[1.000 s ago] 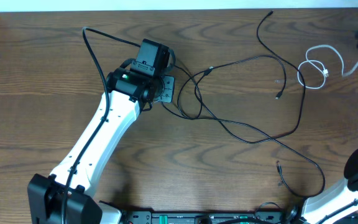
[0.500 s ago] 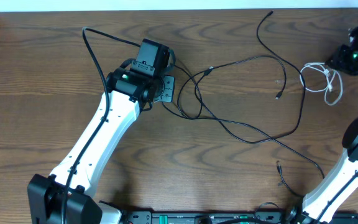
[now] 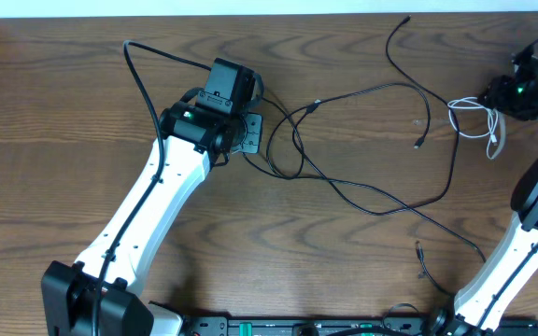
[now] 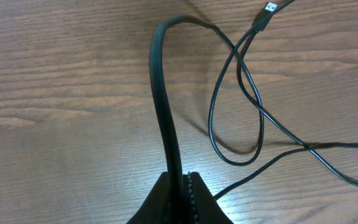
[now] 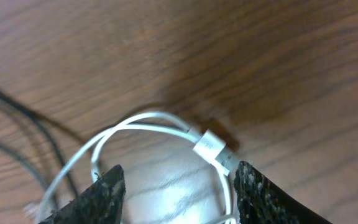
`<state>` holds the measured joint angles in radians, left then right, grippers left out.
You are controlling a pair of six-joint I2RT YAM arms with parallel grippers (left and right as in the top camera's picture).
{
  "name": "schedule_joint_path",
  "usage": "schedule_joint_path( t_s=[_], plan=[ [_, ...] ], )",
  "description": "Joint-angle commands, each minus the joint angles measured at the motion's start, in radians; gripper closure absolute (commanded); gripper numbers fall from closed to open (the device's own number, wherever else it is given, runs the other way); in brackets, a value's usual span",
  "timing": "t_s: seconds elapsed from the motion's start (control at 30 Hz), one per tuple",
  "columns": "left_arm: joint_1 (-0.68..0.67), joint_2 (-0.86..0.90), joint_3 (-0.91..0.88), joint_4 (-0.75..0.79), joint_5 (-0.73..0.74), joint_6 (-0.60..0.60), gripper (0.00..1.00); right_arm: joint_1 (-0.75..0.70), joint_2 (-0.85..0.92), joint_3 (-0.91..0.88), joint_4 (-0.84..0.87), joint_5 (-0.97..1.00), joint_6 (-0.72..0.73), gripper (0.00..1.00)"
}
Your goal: Untangle cables
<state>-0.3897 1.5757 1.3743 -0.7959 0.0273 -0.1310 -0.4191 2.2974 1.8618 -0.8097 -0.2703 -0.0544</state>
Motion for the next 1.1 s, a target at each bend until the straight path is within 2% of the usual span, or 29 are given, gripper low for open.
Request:
schedule_joint_path(
  t_s=[0.0, 0.3, 0.6, 0.8, 0.97, 1.07],
  plan=[
    [0.002, 0.007, 0.006, 0.001, -0.001, -0.002, 0.92, 0.014, 0.039, 0.000, 0.031, 0.033, -0.039, 0.48],
    [0.002, 0.007, 0.006, 0.001, -0.001, -0.002, 0.93, 0.051, 0.046, -0.001, 0.071, 0.100, -0.174, 0.44],
    [0.002, 0.007, 0.006, 0.001, -0.001, -0.002, 0.93, 0.065, 0.047, -0.013, 0.046, 0.108, -0.214, 0.49],
    [0.002, 0.007, 0.006, 0.000, -0.001, -0.002, 0.93, 0.061, 0.051, -0.015, 0.044, 0.148, -0.243, 0.46],
    [0.002, 0.007, 0.006, 0.000, -0.001, -0.002, 0.93, 0.052, 0.076, -0.016, 0.071, 0.156, -0.249, 0.38],
    [0.002, 0.007, 0.006, -0.001, -0.001, -0.002, 0.93, 0.051, 0.095, -0.016, 0.075, 0.177, -0.276, 0.40]
  ],
)
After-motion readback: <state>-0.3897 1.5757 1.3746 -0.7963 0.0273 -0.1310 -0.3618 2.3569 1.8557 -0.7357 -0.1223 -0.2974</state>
